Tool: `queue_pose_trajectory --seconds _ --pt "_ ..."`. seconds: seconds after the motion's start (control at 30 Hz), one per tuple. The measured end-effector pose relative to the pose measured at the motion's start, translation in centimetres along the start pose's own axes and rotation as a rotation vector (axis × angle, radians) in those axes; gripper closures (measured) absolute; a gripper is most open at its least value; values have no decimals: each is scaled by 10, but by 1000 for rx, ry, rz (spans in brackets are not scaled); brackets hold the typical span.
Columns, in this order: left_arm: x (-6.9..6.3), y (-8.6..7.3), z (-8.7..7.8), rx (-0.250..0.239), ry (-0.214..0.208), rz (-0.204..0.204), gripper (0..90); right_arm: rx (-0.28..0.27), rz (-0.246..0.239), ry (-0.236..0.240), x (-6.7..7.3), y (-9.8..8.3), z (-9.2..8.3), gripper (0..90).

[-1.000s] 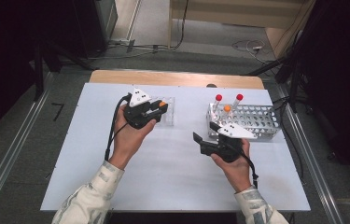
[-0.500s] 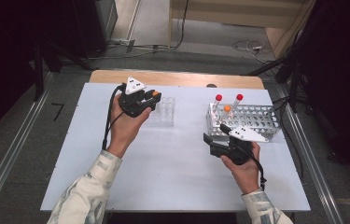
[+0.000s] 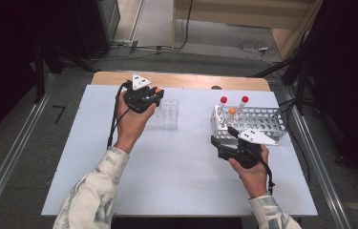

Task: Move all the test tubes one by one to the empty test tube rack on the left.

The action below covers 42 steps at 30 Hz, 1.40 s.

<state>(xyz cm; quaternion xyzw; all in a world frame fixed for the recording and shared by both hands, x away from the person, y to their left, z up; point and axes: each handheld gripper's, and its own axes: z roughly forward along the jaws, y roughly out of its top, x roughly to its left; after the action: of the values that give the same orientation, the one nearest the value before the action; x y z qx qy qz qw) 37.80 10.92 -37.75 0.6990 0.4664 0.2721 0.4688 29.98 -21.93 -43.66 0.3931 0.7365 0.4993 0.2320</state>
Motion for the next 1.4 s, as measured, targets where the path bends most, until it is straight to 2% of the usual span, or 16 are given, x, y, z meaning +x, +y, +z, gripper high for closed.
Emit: queue_pose_trajectory --seconds 0.2,0.4,0.53,0.7,0.8,0.93,1.03,1.17,1.4 --pt "-2 -6 5 8 5 8 709 0 -2 0 0 0 0 240" --pt "-4 -28 19 53 29 9 709 1 1 0 -1 0 -1 240" --pt "-3 -36 23 61 32 -14 708 0 1 -2 -1 0 -1 240" --pt "-2 -40 25 74 31 -23 694 5 -1 -5 -2 -1 0 240" --pt "-2 -40 23 67 34 -27 644 3 -2 -12 -3 -2 0 240" --pt "-2 -38 15 52 12 -38 576 -1 -11 -49 -6 -4 0 240" --pt "-3 -39 8 32 9 -43 453 3 -3 -65 -10 -5 1 240" --pt "-2 -41 -1 22 -21 -78 263 5 -5 -75 -11 -5 2 239" --pt "-4 -52 -26 -9 -80 -94 185 6 -12 -118 -12 -6 6 240"
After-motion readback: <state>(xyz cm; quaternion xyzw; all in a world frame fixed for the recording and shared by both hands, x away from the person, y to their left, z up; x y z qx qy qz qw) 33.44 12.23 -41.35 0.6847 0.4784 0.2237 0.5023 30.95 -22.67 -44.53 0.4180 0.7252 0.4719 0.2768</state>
